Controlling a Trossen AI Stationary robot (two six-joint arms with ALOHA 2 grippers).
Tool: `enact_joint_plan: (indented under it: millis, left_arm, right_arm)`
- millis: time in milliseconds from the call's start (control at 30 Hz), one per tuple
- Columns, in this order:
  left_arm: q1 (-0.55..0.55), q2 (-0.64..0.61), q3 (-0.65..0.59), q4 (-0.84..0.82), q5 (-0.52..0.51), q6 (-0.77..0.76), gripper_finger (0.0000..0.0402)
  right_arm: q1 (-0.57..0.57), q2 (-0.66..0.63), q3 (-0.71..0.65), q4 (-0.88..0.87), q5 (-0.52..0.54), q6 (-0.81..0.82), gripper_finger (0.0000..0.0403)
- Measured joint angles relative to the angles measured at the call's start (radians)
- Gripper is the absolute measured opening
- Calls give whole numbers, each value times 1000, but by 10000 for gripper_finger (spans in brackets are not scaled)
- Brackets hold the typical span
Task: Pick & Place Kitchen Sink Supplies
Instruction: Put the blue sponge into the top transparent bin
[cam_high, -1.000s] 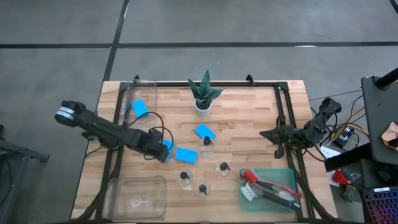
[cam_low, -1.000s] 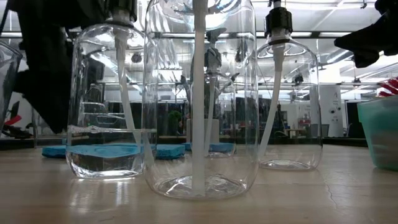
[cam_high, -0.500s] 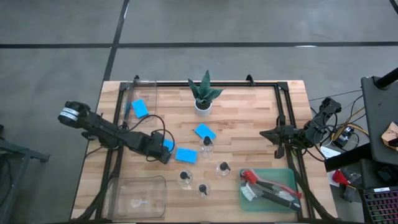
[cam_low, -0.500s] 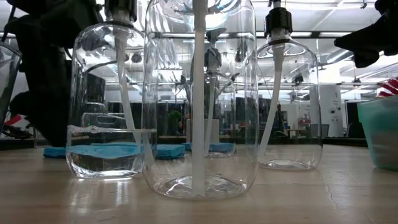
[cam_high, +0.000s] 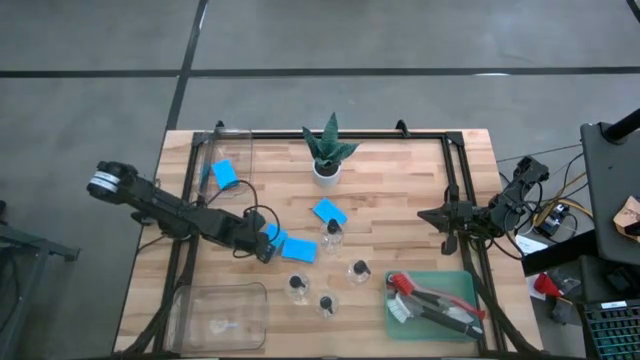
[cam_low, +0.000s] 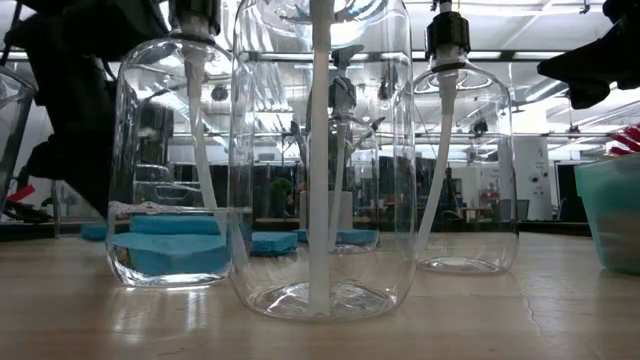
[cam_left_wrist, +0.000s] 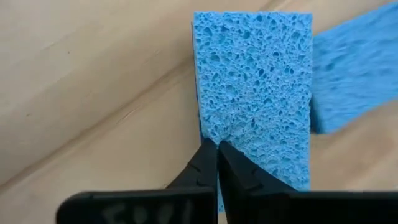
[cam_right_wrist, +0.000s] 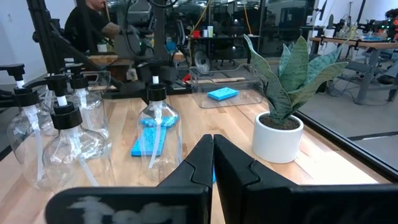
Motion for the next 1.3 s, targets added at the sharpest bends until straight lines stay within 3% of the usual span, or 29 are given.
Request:
enact_joint_plan:
  millis: [433, 833, 1067, 1300]
  left_arm:
    - [1, -336, 0, -95, -108, 4, 0]
    - [49, -661, 1, -203, -555, 123, 0]
    - [209, -755, 1, -374, -599, 124, 0]
    - [444, -751, 2, -472, -497, 162, 0]
  right_arm:
    - [0, 0, 0, 0, 0, 0, 8]
    - [0, 0, 0, 0, 0, 0, 8]
    - [0, 0, 0, 0, 0, 0, 8]
    - [0, 0, 0, 0, 0, 0, 8]
